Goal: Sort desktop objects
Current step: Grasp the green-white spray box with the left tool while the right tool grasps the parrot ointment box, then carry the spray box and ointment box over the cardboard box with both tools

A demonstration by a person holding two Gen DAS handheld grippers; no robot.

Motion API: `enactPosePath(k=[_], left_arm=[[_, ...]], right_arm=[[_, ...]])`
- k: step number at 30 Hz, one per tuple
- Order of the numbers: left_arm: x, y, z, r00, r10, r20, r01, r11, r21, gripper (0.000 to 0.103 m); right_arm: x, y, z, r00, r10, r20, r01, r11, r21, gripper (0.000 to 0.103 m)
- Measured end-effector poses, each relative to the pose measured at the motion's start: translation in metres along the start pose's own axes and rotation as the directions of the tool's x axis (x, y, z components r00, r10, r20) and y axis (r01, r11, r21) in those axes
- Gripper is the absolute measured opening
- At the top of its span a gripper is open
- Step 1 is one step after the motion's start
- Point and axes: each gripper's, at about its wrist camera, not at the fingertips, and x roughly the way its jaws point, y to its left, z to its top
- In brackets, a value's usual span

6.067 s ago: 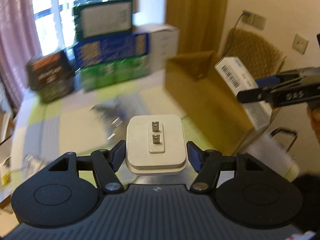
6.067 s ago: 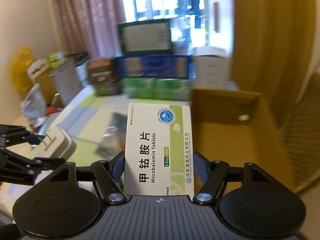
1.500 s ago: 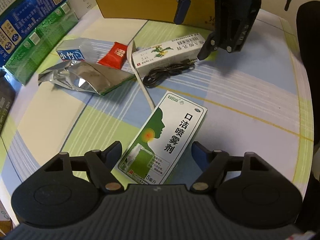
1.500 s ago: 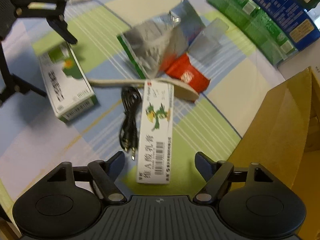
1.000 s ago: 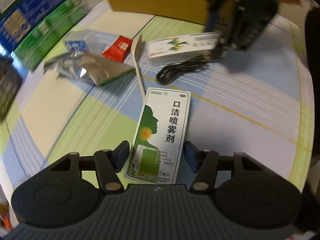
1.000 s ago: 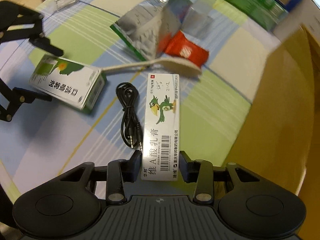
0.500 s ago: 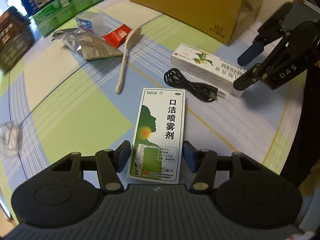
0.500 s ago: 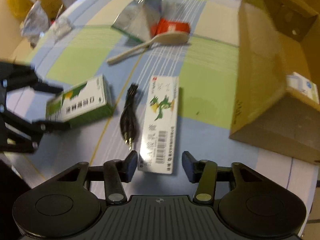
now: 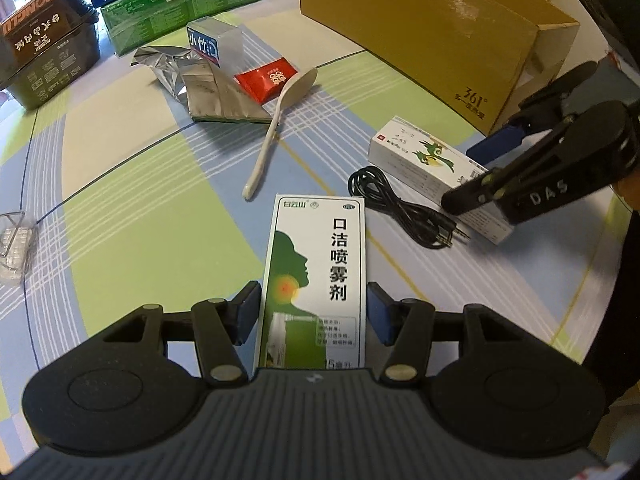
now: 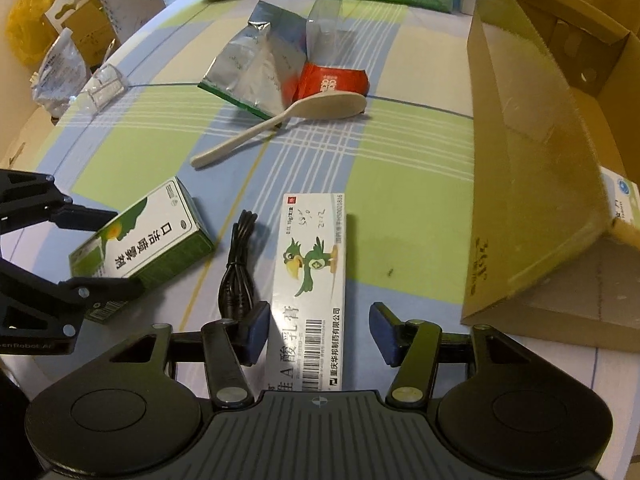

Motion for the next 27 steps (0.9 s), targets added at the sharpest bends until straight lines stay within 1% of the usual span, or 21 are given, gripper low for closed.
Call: enactPosePath(k=[1, 3, 4, 7, 12, 15, 21, 27], left_arm=[[0.002, 0.000, 0.000, 1.000, 0.002, 0.002, -0.002, 1.000, -0.004, 0.052], [0.005, 0.000, 0.001, 1.000, 0.009, 0.001, -0.009, 1.000, -0.019, 0.052], [0.006, 0.001, 0.002, 1.000, 0.014, -0.001, -0.014, 0.999, -0.032, 0.051], [0.007, 0.000, 0.004, 1.000, 0.028, -0.007, -0.029, 0.998, -0.057, 0.051], [0.000, -0.006, 0.007, 0.998, 0.067, -0.011, -0.067, 0.994, -0.086, 0.050], [-0.008, -0.010, 0.011, 0.997, 0.074, -0.004, -0.074, 0.992, -0.105, 0.050], [-0.027, -0.023, 0.018, 0.997, 0.073, 0.020, -0.070, 0.989, -0.131, 0.050], [-0.046, -0.037, 0.031, 0.996, 0.081, 0.046, -0.073, 0.987, -0.146, 0.050]], right_arm=[[0.001, -0.002, -0.001, 1.000, 0.005, -0.001, -0.005, 1.000, 0.002, 0.052], [0.000, -0.003, -0.002, 1.000, -0.001, 0.022, 0.001, 1.000, 0.003, 0.044], [0.000, -0.004, -0.002, 1.000, -0.009, 0.030, 0.009, 1.000, 0.004, 0.037], [-0.004, -0.009, -0.002, 0.999, -0.002, 0.044, 0.000, 0.999, 0.035, 0.036], [-0.023, -0.009, -0.007, 0.996, -0.010, 0.086, 0.005, 0.999, 0.049, 0.035], [-0.036, -0.008, -0.011, 0.994, -0.014, 0.110, 0.009, 0.999, 0.047, 0.035], [-0.064, -0.007, -0.018, 0.987, 0.002, 0.161, -0.012, 0.998, 0.066, 0.035], [-0.100, -0.009, -0.021, 0.974, -0.007, 0.225, -0.009, 0.998, 0.068, 0.035]])
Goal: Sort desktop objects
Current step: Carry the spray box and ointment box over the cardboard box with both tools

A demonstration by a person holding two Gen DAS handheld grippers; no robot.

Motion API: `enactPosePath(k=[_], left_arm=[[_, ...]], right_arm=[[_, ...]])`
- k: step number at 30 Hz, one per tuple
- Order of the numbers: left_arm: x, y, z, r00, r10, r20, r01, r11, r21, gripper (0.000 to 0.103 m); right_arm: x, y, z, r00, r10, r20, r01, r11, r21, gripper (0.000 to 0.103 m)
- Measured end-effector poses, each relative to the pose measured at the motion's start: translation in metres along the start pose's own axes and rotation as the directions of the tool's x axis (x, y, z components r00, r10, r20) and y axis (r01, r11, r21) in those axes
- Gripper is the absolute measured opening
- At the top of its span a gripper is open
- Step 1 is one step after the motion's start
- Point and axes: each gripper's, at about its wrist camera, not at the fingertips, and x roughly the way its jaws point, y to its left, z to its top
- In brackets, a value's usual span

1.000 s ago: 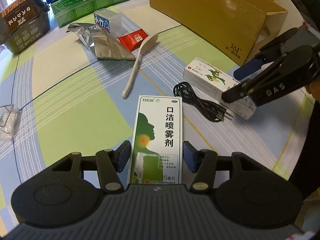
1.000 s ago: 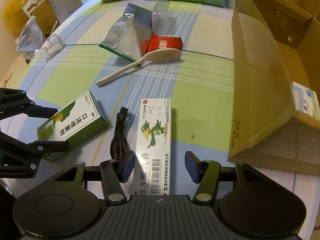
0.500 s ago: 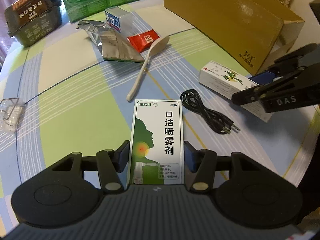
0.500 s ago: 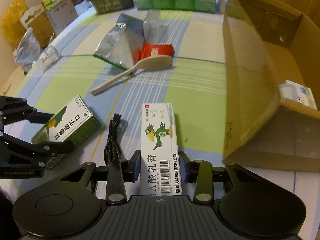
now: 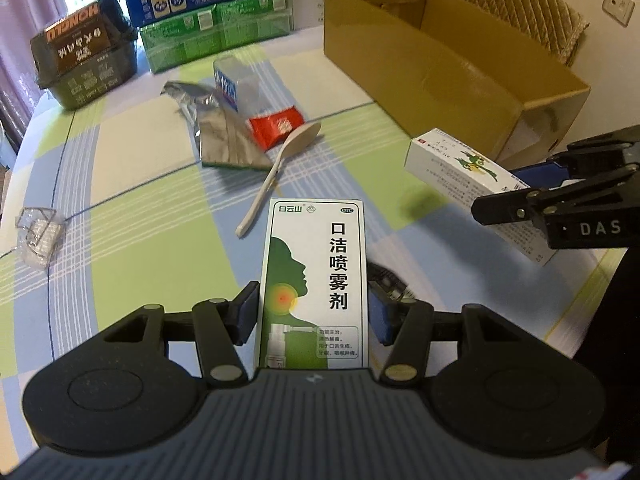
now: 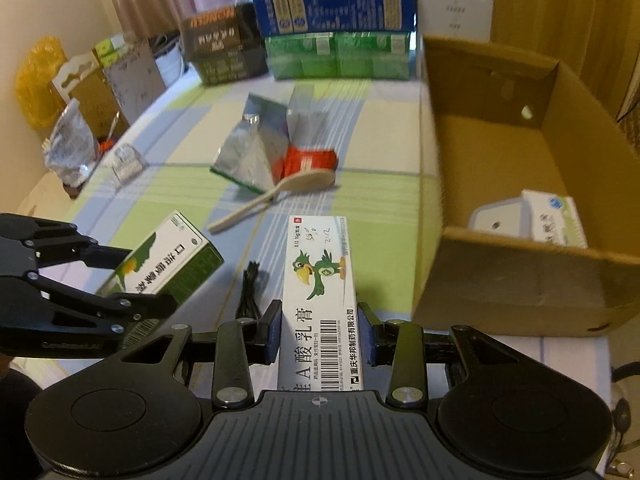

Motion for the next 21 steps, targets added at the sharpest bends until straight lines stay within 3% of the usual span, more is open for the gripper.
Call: enactPosePath(k=[9, 21], left_arm=[[-0.030, -0.025, 0.026, 0.998, -0.004, 0.061, 0.006, 0.999, -0.042, 0.050], [-0.050, -0.073, 0.069, 0.992, -0.033, 0.126, 0.033, 0.999, 0.004, 0.050]], right_arm=[[-0.048, -0.008, 0.011, 0.995, -0.033, 0.097, 0.034, 0.999, -0.005, 0.035], [-0.086, -0.042, 0.027, 0.981, -0.085, 0.173, 0.084, 0.996, 0.012, 0.035]])
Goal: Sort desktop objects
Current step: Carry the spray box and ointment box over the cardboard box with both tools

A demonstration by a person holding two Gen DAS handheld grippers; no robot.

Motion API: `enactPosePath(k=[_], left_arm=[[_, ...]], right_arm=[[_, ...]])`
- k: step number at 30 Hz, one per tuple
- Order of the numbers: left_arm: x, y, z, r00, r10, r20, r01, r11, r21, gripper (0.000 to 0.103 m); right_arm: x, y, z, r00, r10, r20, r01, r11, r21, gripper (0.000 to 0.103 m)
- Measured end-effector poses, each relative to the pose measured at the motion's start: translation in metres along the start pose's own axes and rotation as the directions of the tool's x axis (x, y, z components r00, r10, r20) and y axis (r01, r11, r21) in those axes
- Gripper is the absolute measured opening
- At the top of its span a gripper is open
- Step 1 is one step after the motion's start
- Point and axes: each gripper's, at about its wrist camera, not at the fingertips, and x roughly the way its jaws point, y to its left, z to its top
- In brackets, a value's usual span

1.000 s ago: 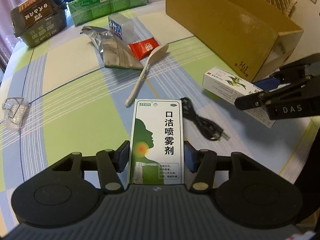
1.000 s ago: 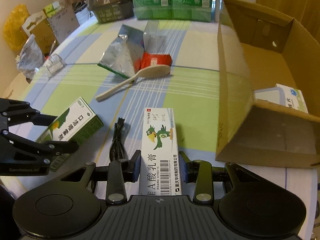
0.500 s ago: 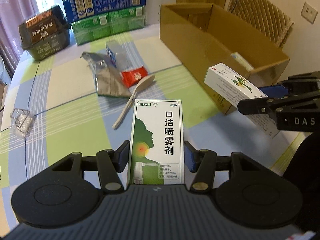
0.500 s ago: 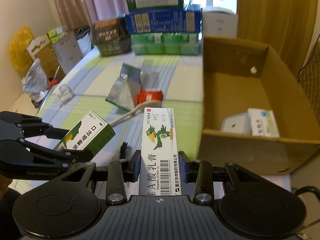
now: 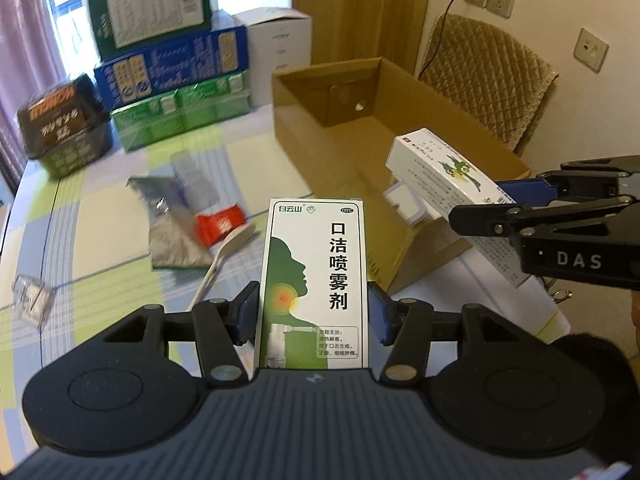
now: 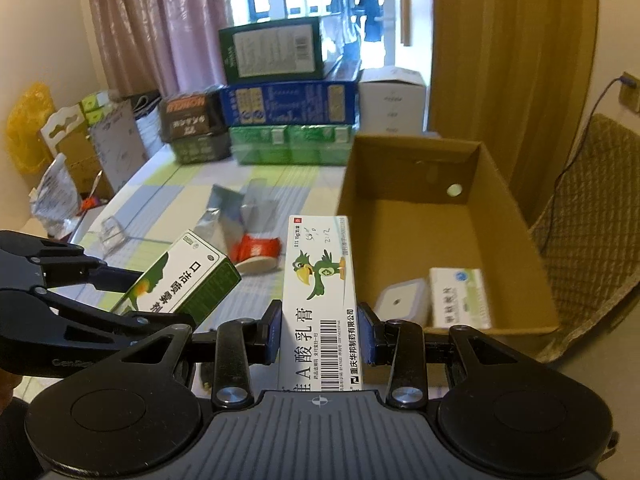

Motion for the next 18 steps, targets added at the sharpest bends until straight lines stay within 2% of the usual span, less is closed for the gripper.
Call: enactPosePath(k=[18], left_arm=[[0.013, -0.052, 0.049, 0.997, -0.062, 0.035, 0.060, 0.997, 0.056, 0.050]], right_arm=[[-0.006, -0.059, 0.012, 0.997, -0.078, 0.018, 0.077, 0.997, 0.029, 0.035]])
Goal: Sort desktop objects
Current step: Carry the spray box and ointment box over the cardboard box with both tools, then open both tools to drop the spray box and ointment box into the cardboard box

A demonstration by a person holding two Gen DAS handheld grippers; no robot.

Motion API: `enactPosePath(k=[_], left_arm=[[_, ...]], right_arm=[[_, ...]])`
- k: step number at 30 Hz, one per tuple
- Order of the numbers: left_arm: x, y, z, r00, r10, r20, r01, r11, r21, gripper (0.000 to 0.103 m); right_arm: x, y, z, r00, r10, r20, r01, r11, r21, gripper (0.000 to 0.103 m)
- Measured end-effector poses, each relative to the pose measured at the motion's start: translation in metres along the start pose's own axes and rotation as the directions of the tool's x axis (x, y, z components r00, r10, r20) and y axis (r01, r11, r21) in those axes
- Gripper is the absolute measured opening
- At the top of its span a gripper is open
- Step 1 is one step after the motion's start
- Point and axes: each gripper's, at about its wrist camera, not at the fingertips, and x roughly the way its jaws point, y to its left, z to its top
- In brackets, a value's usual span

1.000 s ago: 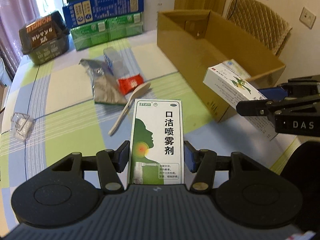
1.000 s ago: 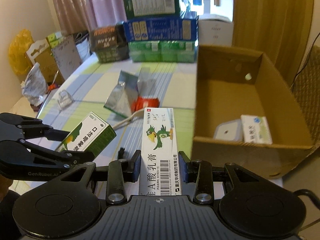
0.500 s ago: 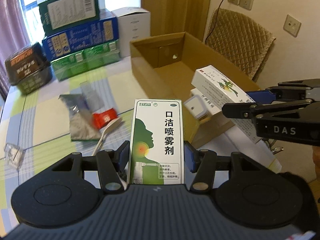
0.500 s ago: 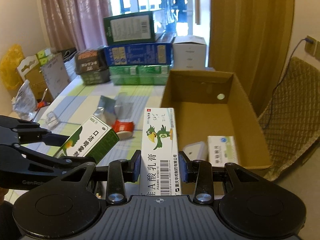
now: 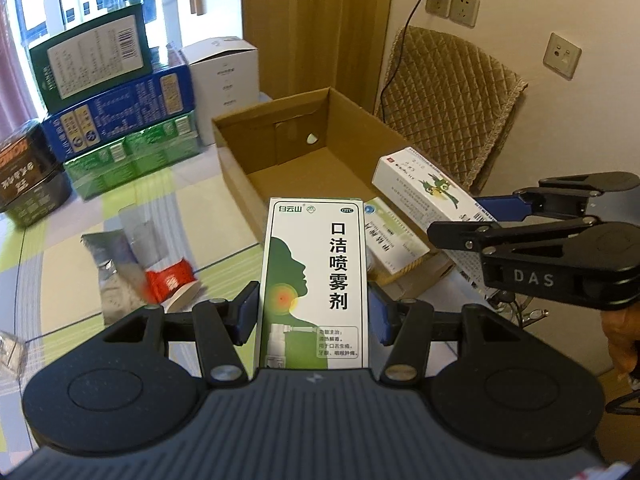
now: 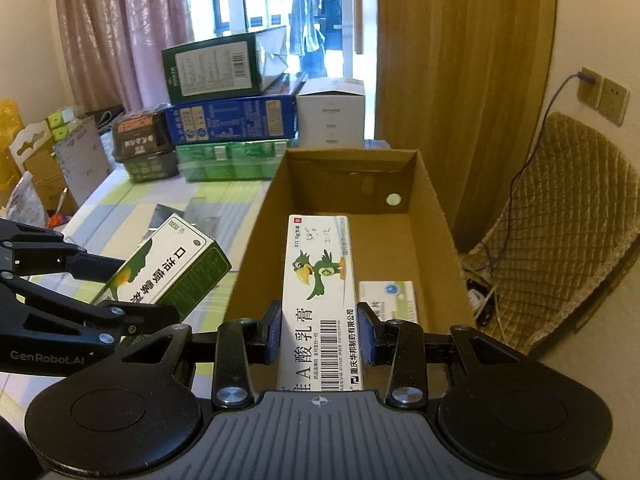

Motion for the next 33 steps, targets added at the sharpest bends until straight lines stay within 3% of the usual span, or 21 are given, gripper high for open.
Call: enactPosePath(k=[17, 33], left_arm=[[0.055, -0.019, 0.051, 0.999, -0.051, -0.004, 0.051, 0.998, 0.033, 0.050], [0.119, -0.013, 0.054, 0.996, -0.088, -0.016, 0.088, 0.996, -0.006, 0.051]], right_arm=[[0.034, -0.055, 0.029, 1.000, -0.029, -0.011, 0.030, 0.997, 0.078, 0.035], [0.086, -0.078, 0.025, 0.997, -0.022, -0.074, 0.031, 0.992, 0.125, 0.035]])
